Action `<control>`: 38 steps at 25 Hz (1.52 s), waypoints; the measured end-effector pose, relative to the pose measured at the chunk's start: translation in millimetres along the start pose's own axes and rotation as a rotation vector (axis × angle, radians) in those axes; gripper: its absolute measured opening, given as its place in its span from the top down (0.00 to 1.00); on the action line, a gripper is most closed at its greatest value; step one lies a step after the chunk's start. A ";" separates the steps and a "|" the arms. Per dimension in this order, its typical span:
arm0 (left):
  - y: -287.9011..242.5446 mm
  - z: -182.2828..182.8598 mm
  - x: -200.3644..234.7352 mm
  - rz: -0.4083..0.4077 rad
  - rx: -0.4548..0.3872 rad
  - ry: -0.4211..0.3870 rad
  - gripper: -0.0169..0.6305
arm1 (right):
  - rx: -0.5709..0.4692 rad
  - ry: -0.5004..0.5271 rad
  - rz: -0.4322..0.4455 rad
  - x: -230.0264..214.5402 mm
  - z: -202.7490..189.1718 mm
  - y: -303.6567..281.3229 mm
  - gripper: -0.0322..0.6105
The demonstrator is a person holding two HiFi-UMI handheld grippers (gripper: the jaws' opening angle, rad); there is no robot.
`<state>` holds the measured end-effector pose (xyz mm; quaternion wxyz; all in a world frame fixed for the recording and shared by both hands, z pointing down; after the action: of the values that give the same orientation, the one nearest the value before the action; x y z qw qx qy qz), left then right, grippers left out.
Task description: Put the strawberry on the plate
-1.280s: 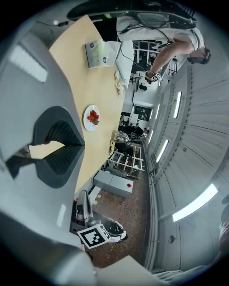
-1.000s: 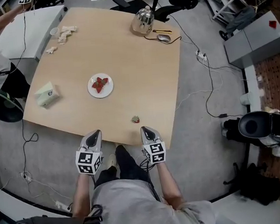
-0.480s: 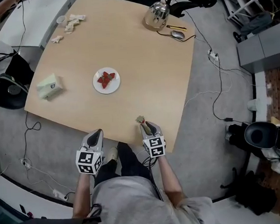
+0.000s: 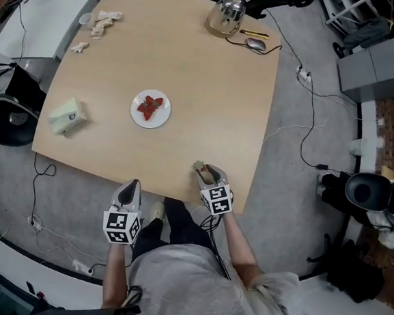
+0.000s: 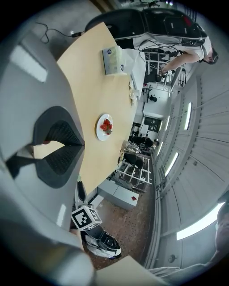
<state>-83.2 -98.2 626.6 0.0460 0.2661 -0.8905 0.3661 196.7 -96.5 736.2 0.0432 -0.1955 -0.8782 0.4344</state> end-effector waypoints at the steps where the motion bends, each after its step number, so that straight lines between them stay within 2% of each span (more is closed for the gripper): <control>1: -0.4 -0.3 0.3 0.001 0.001 0.003 0.95 | 0.003 0.001 0.002 -0.2 -0.1 -1.1 0.67; 14: 0.0 -7.3 8.4 0.025 0.011 0.034 0.95 | 0.036 0.018 0.001 -1.8 -2.0 -11.7 0.70; 22: -4.1 -10.9 5.0 0.014 0.020 0.037 0.95 | 0.026 0.010 -0.003 -3.5 -2.3 -12.5 0.71; 32: 3.6 -8.1 9.7 0.036 -0.001 0.048 0.95 | -0.039 -0.071 0.020 -8.8 12.5 -7.4 0.72; 38: 11.8 -1.8 14.6 0.056 -0.032 0.059 0.95 | -0.070 -0.056 0.036 -6.8 36.0 -8.9 0.72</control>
<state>-101.9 -96.4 624.6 0.0663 0.2292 -0.9017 0.3606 191.3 -130.8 721.5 0.0038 -0.2002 -0.8902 0.4093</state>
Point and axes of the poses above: the fingertips, and each gripper's own axes: y backward along the fingers, x to its left, z out of its top, the point moved 6 cm from there along y, backward along the fingers, and after that the axes turned 5 degrees about x, right-handed, at the moved point
